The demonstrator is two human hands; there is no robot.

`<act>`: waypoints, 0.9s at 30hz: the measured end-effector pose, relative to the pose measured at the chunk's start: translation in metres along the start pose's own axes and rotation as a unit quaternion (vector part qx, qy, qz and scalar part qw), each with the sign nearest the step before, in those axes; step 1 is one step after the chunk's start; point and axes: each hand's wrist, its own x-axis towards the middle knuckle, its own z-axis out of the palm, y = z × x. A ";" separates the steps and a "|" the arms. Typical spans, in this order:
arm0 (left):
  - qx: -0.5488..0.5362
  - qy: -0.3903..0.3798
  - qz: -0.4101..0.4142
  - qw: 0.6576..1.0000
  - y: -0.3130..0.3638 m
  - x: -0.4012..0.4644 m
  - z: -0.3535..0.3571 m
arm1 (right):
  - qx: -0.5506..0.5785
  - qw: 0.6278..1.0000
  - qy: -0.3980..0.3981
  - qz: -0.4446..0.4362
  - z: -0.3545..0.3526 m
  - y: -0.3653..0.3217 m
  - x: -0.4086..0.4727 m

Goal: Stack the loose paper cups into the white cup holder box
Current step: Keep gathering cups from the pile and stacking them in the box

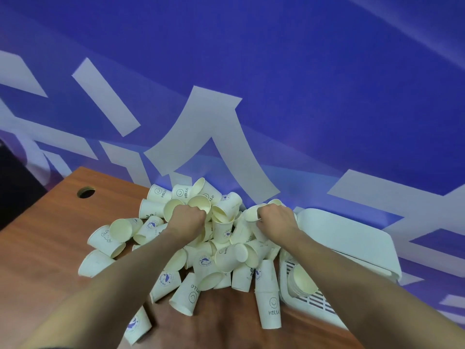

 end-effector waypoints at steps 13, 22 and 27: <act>0.026 0.060 0.024 0.998 0.023 -0.055 -0.054 | -0.034 0.996 0.068 -0.051 -0.007 0.009 -0.091; 0.002 0.113 0.120 0.986 0.094 -0.077 -0.085 | -0.020 0.995 0.095 -0.025 0.005 0.045 -0.166; -0.026 0.130 0.182 0.974 0.145 -0.081 -0.090 | -0.033 0.996 0.074 0.035 0.016 0.079 -0.205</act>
